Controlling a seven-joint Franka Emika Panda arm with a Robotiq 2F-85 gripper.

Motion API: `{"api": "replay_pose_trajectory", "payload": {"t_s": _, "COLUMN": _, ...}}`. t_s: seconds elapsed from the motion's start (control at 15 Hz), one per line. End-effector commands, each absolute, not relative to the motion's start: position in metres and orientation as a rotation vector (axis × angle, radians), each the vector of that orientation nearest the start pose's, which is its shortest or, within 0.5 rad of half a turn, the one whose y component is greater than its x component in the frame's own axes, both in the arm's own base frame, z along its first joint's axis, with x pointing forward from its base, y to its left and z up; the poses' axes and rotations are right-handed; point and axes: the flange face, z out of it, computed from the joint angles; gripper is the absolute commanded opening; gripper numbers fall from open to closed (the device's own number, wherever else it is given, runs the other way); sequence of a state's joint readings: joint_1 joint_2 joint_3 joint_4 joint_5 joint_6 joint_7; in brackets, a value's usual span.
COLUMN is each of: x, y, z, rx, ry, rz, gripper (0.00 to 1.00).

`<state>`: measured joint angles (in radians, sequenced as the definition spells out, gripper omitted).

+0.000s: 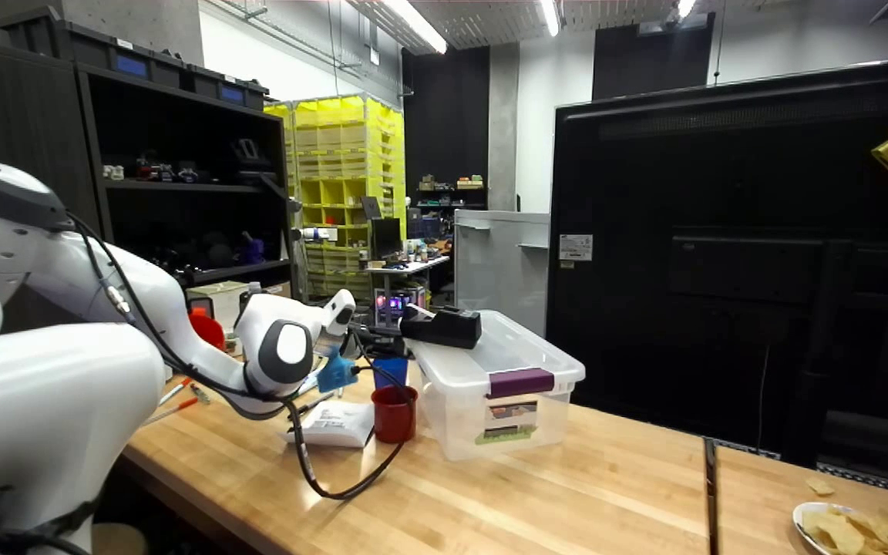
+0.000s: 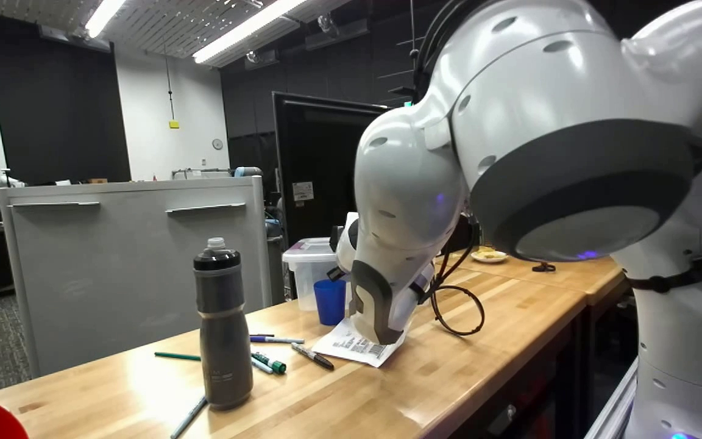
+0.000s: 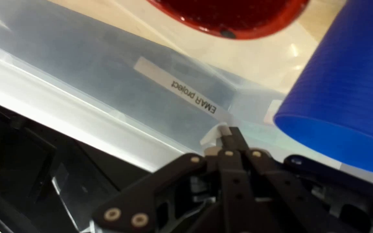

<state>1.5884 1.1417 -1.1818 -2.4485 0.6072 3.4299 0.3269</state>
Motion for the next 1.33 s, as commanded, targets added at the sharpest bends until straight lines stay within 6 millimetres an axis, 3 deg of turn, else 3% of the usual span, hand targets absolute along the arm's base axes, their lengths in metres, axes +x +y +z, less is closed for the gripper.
{"api": "replay_pose_trajectory", "payload": {"t_s": 0.0, "x": 0.499, "y": 0.114, "z": 0.246, "rx": 2.303, "ry": 0.02, "rz": 1.095, "gripper": 0.0}}
{"api": "replay_pose_trajectory", "payload": {"t_s": 0.2, "x": 0.5, "y": 0.105, "z": 0.245, "rx": 2.333, "ry": 0.011, "rz": 0.914, "gripper": 0.0}}
{"api": "replay_pose_trajectory", "payload": {"t_s": 0.27, "x": 0.488, "y": 0.114, "z": 0.229, "rx": 2.339, "ry": 0.006, "rz": 0.864, "gripper": 0.0}}
{"api": "replay_pose_trajectory", "payload": {"t_s": 0.47, "x": 0.482, "y": 0.119, "z": 0.219, "rx": 2.362, "ry": 0.013, "rz": 0.804, "gripper": 0.0}}
{"api": "replay_pose_trajectory", "payload": {"t_s": 1.0, "x": 0.463, "y": 0.146, "z": 0.22, "rx": 2.42, "ry": 0.074, "rz": 0.805, "gripper": 0.0}}
{"api": "replay_pose_trajectory", "payload": {"t_s": 1.27, "x": 0.456, "y": 0.146, "z": 0.233, "rx": 2.508, "ry": 0.142, "rz": 0.586, "gripper": 0.0}}
